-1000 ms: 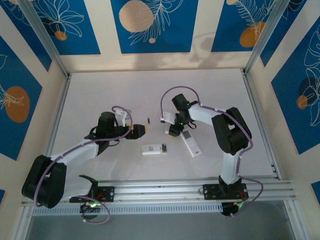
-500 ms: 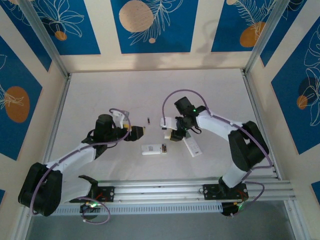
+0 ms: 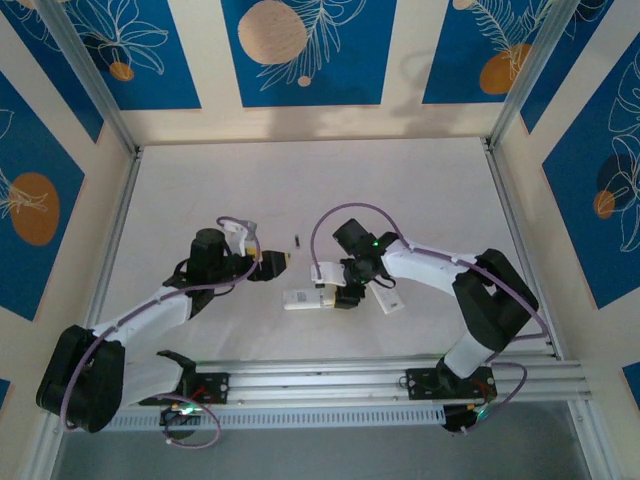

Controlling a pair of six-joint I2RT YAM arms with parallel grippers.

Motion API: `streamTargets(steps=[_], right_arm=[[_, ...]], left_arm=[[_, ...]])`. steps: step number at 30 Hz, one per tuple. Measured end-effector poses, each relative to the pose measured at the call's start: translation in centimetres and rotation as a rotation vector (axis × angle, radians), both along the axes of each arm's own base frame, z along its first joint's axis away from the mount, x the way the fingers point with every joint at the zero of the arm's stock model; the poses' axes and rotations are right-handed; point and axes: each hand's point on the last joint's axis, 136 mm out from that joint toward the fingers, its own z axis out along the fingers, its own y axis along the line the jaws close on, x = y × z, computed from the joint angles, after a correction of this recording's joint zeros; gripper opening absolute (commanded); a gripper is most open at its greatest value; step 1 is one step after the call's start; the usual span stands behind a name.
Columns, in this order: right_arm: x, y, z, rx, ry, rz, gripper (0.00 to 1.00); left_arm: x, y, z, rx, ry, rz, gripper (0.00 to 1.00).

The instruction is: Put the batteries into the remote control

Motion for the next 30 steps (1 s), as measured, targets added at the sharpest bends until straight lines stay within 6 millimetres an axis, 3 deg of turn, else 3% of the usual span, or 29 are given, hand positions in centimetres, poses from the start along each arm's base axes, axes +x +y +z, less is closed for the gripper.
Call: streamTargets(steps=[5,12,22,27,30], right_arm=[[-0.2,-0.2,-1.8,-0.048,0.031,-0.004,0.55],[0.3,0.2,-2.1,-0.055,0.019,-0.011,0.58],[-0.4,0.3,-2.6,-0.072,0.043,-0.012,0.74],[-0.2,0.3,-1.7,-0.052,0.049,-0.049,0.76],[1.0,0.5,0.6,0.021,0.041,-0.160,0.75]], left_arm=[[0.0,0.0,-0.1,0.001,0.002,0.000,1.00],[0.0,0.0,-0.2,0.002,0.004,0.000,1.00],[-0.1,0.1,-0.7,0.007,0.017,0.000,1.00],[-0.3,0.1,-0.8,0.006,0.022,-0.003,1.00],[-0.6,-0.1,-1.0,-0.003,0.038,-0.015,0.99]])
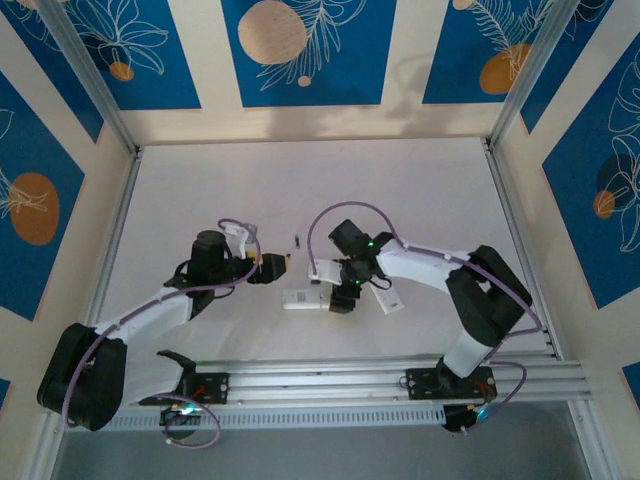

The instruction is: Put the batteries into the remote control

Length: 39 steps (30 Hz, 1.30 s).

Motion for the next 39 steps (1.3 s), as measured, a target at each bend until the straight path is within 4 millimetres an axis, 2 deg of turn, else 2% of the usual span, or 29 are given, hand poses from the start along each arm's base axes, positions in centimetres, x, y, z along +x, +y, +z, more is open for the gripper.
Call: streamTargets(steps=[4,6,9,14,23,27,33,39], right_arm=[[3.1,0.1,4.8,0.177,0.014,-0.365,0.66],[3.8,0.0,6.2,0.266,0.099,-0.584,0.60],[3.1,-0.2,5.4,0.313,0.283,-0.842,0.56],[0.6,-0.8,1.6,0.224,0.503,-1.077,0.50],[0.0,-0.7,-0.5,0.161,0.577,-1.144,0.44],[-0.7,-0.6,-1.5,0.120,0.580,-1.137,0.43],[-1.3,-0.1,-2.8,0.048,0.562,-1.120,0.40],[-1.1,0.5,-2.7,-0.009,0.498,-1.100,0.35]], left_arm=[[-0.9,-0.2,-0.9,0.003,0.064,-0.009,0.91],[-1.8,-0.3,-1.8,0.019,0.115,-0.016,0.88],[-3.4,-0.8,-3.3,0.054,0.193,-0.038,0.85],[-4.7,-1.2,-5.1,0.100,0.258,-0.058,0.85],[-6.0,-1.8,-7.6,0.155,0.330,-0.097,0.86],[-6.4,-2.4,-8.4,0.182,0.347,-0.122,0.83],[-6.2,-2.9,-8.8,0.205,0.364,-0.130,0.70],[-5.8,-2.7,-9.6,0.238,0.386,-0.107,0.54]])
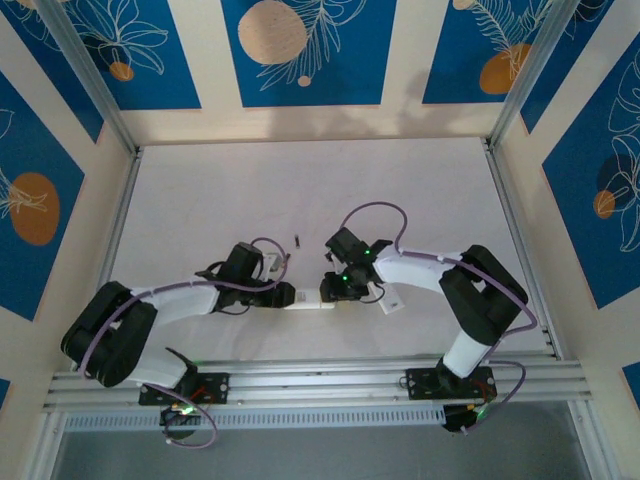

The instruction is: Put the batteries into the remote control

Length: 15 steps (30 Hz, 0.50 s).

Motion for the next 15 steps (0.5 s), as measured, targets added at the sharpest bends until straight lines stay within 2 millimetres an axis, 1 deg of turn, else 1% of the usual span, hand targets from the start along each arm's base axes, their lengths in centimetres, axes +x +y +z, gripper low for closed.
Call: streamTargets(steps=[5,7,10,15], right_arm=[[-0.09,0.38,0.07,-0.048,-0.010,0.018,0.31],[-0.21,0.47,0.15,-0.059,-0.010,0.012,0.29],[-0.47,0.77,0.24,-0.070,-0.005,-0.026,0.30],[-0.57,1.09,0.40,-0.086,-0.037,-0.112,0.40]], left_arm=[[0.28,0.14,-0.56,0.026,0.020,0.014,0.40],[0.34,-0.40,-0.58,0.004,0.024,0.006,0.36],[0.34,-0.66,-0.92,-0.008,0.055,0.031,0.34],[0.60,-0.77,-1.00,-0.015,0.066,0.100,0.37]])
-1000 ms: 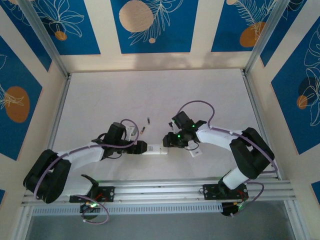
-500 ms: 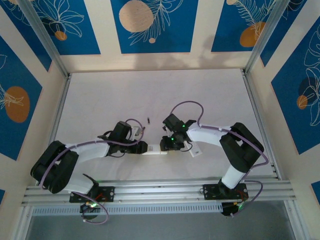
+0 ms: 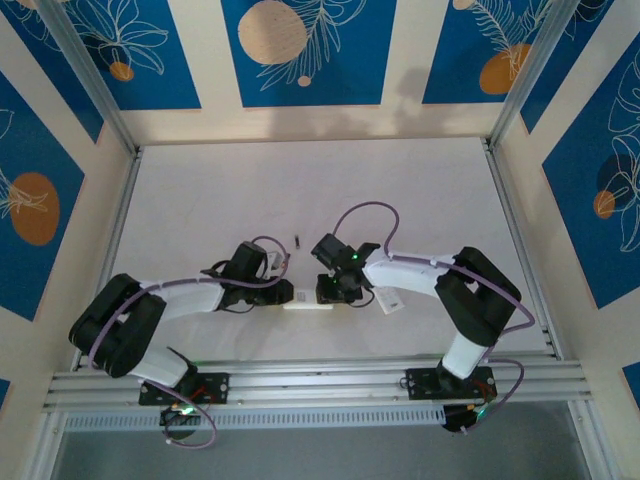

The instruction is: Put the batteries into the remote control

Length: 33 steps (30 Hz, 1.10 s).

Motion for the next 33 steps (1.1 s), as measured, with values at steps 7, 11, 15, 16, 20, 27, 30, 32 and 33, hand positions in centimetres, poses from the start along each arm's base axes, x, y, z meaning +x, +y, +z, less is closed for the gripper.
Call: streamTargets(steps=[7,11,15,16,20,27,30,32,33], right_arm=[[0.8,-0.1,3.2,0.017,-0.196,0.114,0.76],[2.0,0.4,6.7,0.019,-0.415,0.384,0.99],[1.6,1.0,5.8,-0.040,-0.507,0.707,0.99],[1.4,1.1,5.0,-0.057,-0.503,0.782,0.99],[0.4,1.0,1.4,-0.106,-0.441,0.992,1.00],[1.7,1.8,-1.1,-0.116,-0.379,1.148,0.75],[1.9,2.2,-1.1,-0.090,-0.366,1.158,0.59],[1.8,2.4,-1.1,-0.079,-0.359,1.156,0.56],[1.8,2.4,-1.1,-0.072,-0.355,1.150,0.55]], left_arm=[[1.6,0.2,2.0,0.006,-0.132,0.078,0.70],[4.2,2.6,5.5,0.012,-0.266,0.187,0.80],[5.7,5.2,9.0,-0.016,-0.360,0.284,0.84],[5.8,5.7,9.5,-0.020,-0.370,0.300,0.84],[5.6,6.7,10.6,-0.033,-0.391,0.324,0.86],[4.0,7.7,9.5,-0.010,-0.361,0.327,0.86],[3.6,7.9,9.1,-0.006,-0.344,0.328,0.87],[3.3,8.0,9.1,-0.023,-0.333,0.339,0.87],[3.1,7.9,9.1,-0.043,-0.324,0.346,0.87]])
